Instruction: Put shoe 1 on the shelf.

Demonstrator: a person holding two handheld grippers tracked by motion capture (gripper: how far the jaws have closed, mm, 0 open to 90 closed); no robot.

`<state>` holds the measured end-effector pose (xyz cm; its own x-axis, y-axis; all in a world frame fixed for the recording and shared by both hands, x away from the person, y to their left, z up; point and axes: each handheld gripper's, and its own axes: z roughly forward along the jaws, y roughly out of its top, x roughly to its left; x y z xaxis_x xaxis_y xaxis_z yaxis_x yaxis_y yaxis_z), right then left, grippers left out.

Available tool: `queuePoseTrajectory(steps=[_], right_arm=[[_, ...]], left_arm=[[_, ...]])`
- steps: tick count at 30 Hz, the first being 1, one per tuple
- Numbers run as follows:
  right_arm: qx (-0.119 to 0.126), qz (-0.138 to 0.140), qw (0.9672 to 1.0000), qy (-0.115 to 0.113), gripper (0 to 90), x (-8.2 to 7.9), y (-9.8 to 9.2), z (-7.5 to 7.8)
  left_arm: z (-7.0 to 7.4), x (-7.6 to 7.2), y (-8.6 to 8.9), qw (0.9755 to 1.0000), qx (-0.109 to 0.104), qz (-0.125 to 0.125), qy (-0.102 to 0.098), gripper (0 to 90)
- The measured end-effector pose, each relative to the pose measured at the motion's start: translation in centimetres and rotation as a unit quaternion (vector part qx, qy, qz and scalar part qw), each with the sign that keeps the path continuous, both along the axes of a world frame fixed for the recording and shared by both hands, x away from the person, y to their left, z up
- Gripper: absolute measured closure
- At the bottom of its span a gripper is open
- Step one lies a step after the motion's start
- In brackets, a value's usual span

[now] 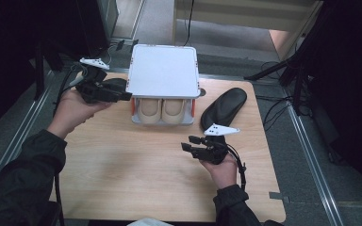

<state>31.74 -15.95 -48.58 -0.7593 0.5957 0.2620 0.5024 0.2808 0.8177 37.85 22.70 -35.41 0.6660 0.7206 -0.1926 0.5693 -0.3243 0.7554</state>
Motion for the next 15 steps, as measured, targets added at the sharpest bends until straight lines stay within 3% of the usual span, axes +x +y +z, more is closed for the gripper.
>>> queuePoseTrajectory(steps=[2,9,13,15], right_arm=[[-0.002,0.005,1.0,0.007,52.6,0.1,-0.3,-0.1],[0.003,0.006,1.0,0.001,50.7,0.0,-1.3,0.3],[0.0,0.001,0.9999,0.012,51.5,0.1,-1.8,0.3],[-0.002,0.003,1.0,0.005,52.1,0.1,-2.0,0.3]], left_arm=[[-0.2,-0.6,0.3,1.0,0.001,0.005,-0.003,45.4],[-1.8,-1.9,1.8,0.9999,0.007,0.014,-0.008,45.2],[-3.0,-2.3,2.7,0.9995,-0.003,0.03,-0.006,45.1],[-3.6,-2.4,3.2,0.9993,-0.011,0.035,-0.002,45.2]])
